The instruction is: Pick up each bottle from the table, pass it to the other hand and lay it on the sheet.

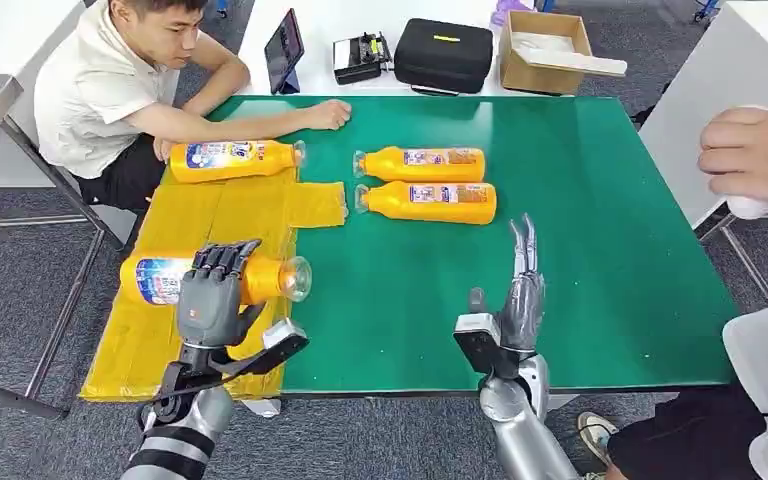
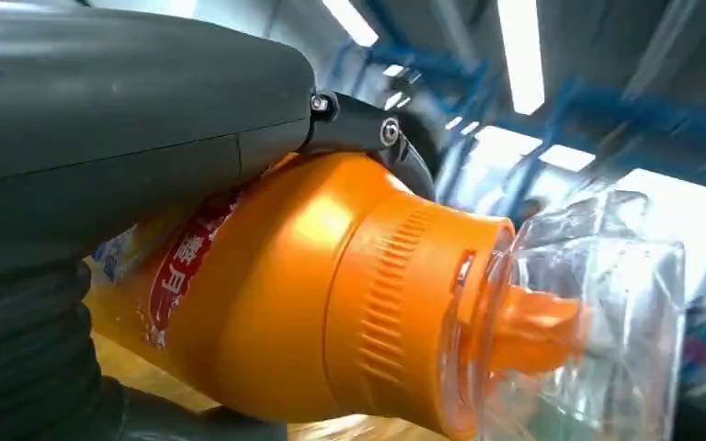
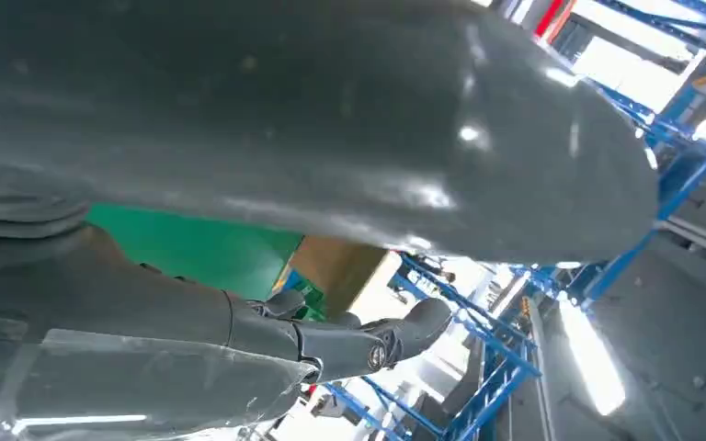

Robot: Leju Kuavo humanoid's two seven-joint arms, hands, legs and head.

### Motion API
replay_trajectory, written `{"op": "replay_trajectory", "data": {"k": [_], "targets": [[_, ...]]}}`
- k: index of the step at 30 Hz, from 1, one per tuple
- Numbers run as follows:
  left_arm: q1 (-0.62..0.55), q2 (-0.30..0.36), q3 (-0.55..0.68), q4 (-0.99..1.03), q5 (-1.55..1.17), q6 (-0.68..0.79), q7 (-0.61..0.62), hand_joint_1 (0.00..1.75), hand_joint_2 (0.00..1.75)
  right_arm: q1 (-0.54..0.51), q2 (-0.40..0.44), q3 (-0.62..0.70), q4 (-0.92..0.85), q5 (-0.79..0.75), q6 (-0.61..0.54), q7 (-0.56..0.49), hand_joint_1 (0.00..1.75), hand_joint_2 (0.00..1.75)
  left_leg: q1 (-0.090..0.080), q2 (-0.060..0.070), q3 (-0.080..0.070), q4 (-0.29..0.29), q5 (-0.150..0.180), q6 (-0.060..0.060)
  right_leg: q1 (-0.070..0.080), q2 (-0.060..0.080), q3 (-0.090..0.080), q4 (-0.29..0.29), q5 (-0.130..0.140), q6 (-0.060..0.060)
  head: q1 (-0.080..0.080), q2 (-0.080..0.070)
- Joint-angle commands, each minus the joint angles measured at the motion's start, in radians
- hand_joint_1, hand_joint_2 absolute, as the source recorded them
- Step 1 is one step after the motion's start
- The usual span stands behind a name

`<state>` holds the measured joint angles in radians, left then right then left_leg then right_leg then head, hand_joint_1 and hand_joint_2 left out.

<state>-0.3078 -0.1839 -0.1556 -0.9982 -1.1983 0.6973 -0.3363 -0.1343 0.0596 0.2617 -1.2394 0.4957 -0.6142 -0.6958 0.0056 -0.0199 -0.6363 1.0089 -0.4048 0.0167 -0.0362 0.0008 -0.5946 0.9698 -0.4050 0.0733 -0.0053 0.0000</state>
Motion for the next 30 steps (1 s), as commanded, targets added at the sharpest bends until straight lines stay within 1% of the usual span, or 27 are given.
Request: {"op": "replay_trajectory", "data": {"k": [1,2,4,5,8,9,10,11,12,13,14,15,16,17,19,21,22,23,24,25,30], "targets": [[-0.224,0.077,0.023,0.483,-0.091,0.001,0.089,1.75,1.75,-0.009,-0.035,0.03,-0.01,-0.019,-0.067,-0.002,0.0,0.0,0.001,0.002,0.005,-0.001,-0.001,-0.001,0.002,0.0,0.005,-0.001,-0.001,-0.004,0.0,0.0],[-0.224,0.077,0.023,0.483,-0.091,0.001,0.089,1.75,1.75,-0.009,-0.035,0.03,-0.01,-0.019,-0.067,-0.002,0.0,0.0,0.001,0.001,0.004,-0.001,-0.001,-0.001,0.001,-0.002,0.003,-0.001,-0.001,-0.003,0.0,0.0],[-0.239,0.08,-0.001,0.527,-0.125,0.001,0.123,1.75,1.75,-0.009,-0.038,0.021,-0.013,-0.017,-0.064,-0.002,0.0,0.0,0.002,0.001,0.006,0.0,-0.002,-0.002,0.003,-0.001,0.007,-0.001,-0.002,-0.006,0.0,0.0],[-0.249,0.079,-0.011,0.552,-0.133,0.001,0.136,1.75,1.75,-0.01,-0.038,0.018,-0.01,-0.013,-0.061,-0.002,0.0,0.0,0.001,0.002,0.004,0.0,-0.001,-0.001,0.002,0.001,0.005,-0.001,-0.001,-0.004,0.0,0.0],[-0.249,0.079,-0.011,0.552,-0.133,0.001,0.136,1.75,1.75,-0.01,-0.038,0.018,-0.01,-0.013,-0.061,-0.002,0.0,0.0,0.002,0.002,0.006,0.001,-0.002,-0.001,0.003,-0.001,0.007,0.0,-0.002,-0.005,0.0,0.0],[-0.256,0.078,-0.018,0.571,-0.139,-0.014,0.149,1.75,1.75,-0.01,-0.038,0.019,-0.009,-0.014,-0.058,-0.002,0.0,0.0,0.001,0.001,0.004,0.0,-0.001,-0.001,0.002,0.0,0.005,0.0,-0.002,-0.004,0.0,0.0],[-0.268,0.075,-0.019,0.596,-0.136,-0.058,0.173,1.75,1.75,-0.011,-0.035,0.015,-0.006,-0.015,-0.051,-0.002,0.0,0.0,0.002,0.002,0.005,0.001,-0.002,-0.001,0.003,0.0,0.006,0.0,-0.002,-0.005,0.0,0.0],[-0.268,0.073,-0.016,0.598,-0.13,-0.063,0.176,0.51,1.75,-0.012,-0.033,0.016,-0.004,-0.014,-0.047,-0.002,0.0,0.0,0.001,0.001,0.003,0.0,-0.001,-0.001,0.002,0.0,0.003,0.0,-0.001,-0.003,0.0,0.0],[-0.273,0.071,-0.027,0.607,-0.128,-0.087,0.186,0.42,1.75,-0.014,-0.029,0.017,-0.003,-0.011,-0.038,-0.002,0.0,0.0,0.002,0.002,0.005,0.001,-0.002,-0.001,0.002,0.0,0.005,0.0,-0.002,-0.005,0.0,0.0],[-0.276,0.065,-0.018,0.61,-0.112,-0.107,0.19,0.49,1.75,-0.016,-0.027,0.019,-0.002,-0.01,-0.035,-0.002,0.0,0.0,0.001,0.001,0.003,0.0,-0.001,-0.001,0.002,-0.001,0.003,0.0,-0.001,-0.004,0.0,0.0],[-0.278,0.062,-0.016,0.613,-0.104,-0.127,0.194,0.49,1.75,-0.015,-0.025,0.021,-0.006,-0.008,-0.04,-0.002,0.0,0.0,0.002,0.002,0.005,0.001,-0.002,-0.001,0.002,0.0,0.005,0.0,-0.002,-0.005,0.0,0.0],[-0.287,0.058,-0.027,0.62,-0.105,-0.178,0.21,0.49,1.75,-0.013,-0.026,0.03,-0.016,-0.008,-0.059,-0.002,0.0,0.0,0.002,0.002,0.003,0.001,-0.001,-0.001,0.002,0.0,0.003,0.0,-0.001,-0.004,0.0,0.0],[-0.288,0.053,-0.02,0.614,-0.09,-0.185,0.212,0.17,1.75,-0.016,-0.023,0.03,-0.006,-0.01,-0.053,-0.002,0.0,0.0,0.001,0.001,0.002,0.0,0.0,-0.001,0.001,0.0,0.002,0.0,-0.001,-0.003,0.0,0.0],[-0.29,0.05,-0.018,0.617,-0.082,-0.197,0.214,0.0,1.75,-0.018,-0.02,0.032,-0.009,-0.017,-0.053,-0.002,0.0,0.0,0.001,0.001,0.003,0.001,-0.001,-0.001,0.002,-0.001,0.004,0.0,-0.002,-0.004,0.0,0.0],[-0.289,0.042,0.0,0.618,-0.044,-0.223,0.206,0.0,1.75,-0.019,-0.019,0.043,-0.005,-0.026,-0.054,-0.002,0.0,0.0,0.001,0.002,0.004,0.001,-0.001,-0.001,0.002,0.0,0.005,0.0,-0.001,-0.004,0.0,0.0],[-0.284,0.034,0.02,0.615,0.001,-0.252,0.18,0.0,1.75,-0.016,-0.021,0.055,-0.008,-0.039,-0.057,-0.002,0.0,0.0,0.002,0.003,0.006,0.001,-0.002,-0.001,0.003,0.001,0.007,0.0,-0.001,-0.005,0.0,0.0],[-0.282,0.03,0.028,0.61,0.034,-0.274,0.154,0.0,1.75,-0.018,-0.025,0.062,-0.007,-0.042,-0.06,-0.002,0.0,0.0,0.001,0.002,0.005,0.0,-0.001,-0.001,0.001,0.001,0.006,0.0,0.0,-0.003,0.0,0.0],[-0.282,0.03,0.028,0.61,0.034,-0.274,0.154,0.0,1.75,-0.018,-0.025,0.062,-0.007,-0.042,-0.06,-0.002,0.0,0.0,0.001,0.003,0.007,0.0,-0.001,-0.001,0.002,0.001,0.007,0.0,-0.001,-0.005,0.0,0.0],[-0.284,0.026,0.028,0.613,0.052,-0.313,0.136,0.0,1.75,-0.019,-0.029,0.065,-0.006,-0.045,-0.06,-0.002,0.0,0.0,0.001,0.002,0.006,0.0,0.0,-0.001,0.001,0.0,0.007,-0.001,-0.001,-0.003,0.0,0.0],[-0.284,0.028,0.026,0.609,0.068,-0.338,0.122,0.0,1.75,-0.02,-0.033,0.07,-0.009,-0.053,-0.059,-0.002,0.0,0.0,0.001,0.003,0.007,0.0,-0.001,-0.001,0.002,0.001,0.008,-0.001,-0.001,-0.005,0.0,0.0],[-0.284,0.028,0.026,0.609,0.068,-0.338,0.122,0.0,1.75,-0.02,-0.033,0.07,-0.009,-0.053,-0.059,-0.002,0.0,0.0,0.0,0.001,0.006,-0.001,0.0,0.0,0.0,0.001,0.008,-0.001,-0.001,-0.003,0.0,0.0]]}}
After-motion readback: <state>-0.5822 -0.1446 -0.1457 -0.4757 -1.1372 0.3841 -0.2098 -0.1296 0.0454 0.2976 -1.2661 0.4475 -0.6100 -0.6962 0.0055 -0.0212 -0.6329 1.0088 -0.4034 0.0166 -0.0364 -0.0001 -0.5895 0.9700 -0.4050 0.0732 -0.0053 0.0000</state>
